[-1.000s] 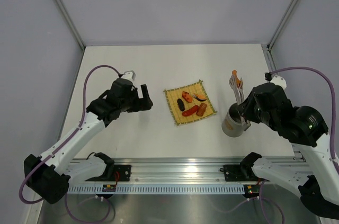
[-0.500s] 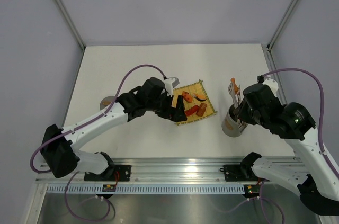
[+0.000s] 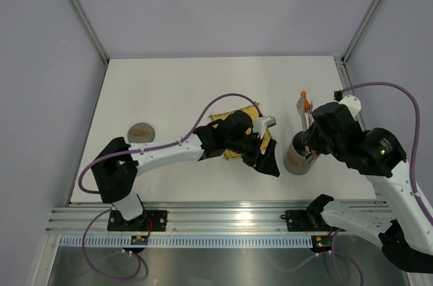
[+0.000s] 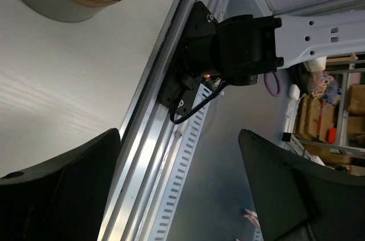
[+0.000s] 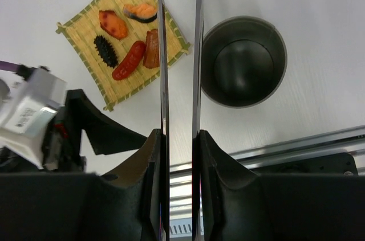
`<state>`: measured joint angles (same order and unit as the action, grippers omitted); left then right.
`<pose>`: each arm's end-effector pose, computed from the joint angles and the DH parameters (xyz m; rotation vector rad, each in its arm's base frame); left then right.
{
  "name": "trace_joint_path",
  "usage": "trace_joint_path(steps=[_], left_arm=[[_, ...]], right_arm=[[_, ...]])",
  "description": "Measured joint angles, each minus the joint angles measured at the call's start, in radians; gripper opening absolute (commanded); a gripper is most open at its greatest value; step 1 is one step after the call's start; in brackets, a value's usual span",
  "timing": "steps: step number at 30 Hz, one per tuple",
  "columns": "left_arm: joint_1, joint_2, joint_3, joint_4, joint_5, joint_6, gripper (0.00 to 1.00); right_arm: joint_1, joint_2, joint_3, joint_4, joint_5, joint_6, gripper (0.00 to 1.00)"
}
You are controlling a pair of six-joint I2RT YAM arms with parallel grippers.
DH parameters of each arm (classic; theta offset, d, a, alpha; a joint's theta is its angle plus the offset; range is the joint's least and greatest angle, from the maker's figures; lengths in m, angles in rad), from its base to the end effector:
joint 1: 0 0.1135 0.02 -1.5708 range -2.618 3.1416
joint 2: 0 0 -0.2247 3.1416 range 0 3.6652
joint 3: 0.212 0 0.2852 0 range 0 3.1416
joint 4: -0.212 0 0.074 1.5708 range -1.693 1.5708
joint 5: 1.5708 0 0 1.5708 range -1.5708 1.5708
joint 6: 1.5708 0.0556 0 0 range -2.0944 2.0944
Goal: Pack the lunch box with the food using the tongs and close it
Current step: Move the packing box to the center of the board.
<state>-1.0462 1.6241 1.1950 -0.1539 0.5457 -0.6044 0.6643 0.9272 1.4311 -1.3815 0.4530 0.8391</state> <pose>0.1813 -0.3710 0.2095 0.8992 2.3154 -1.4379 0.1564 0.0916 0.3850 0.3972 2.3078 0.1827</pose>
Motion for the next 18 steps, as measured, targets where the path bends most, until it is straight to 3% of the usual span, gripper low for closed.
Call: trace_joint_path(steps=[10,18], left_arm=[[-0.015,0.226,-0.008,0.412,0.061,-0.258,0.85],[-0.051,0.372,0.045,0.51,0.029,-0.359,0.92]], right_arm=[[0.0,0.037,0.076,0.005,0.137,-0.006,0.0],[0.0,0.034,0.086,0.004,0.167,-0.026,0.01]])
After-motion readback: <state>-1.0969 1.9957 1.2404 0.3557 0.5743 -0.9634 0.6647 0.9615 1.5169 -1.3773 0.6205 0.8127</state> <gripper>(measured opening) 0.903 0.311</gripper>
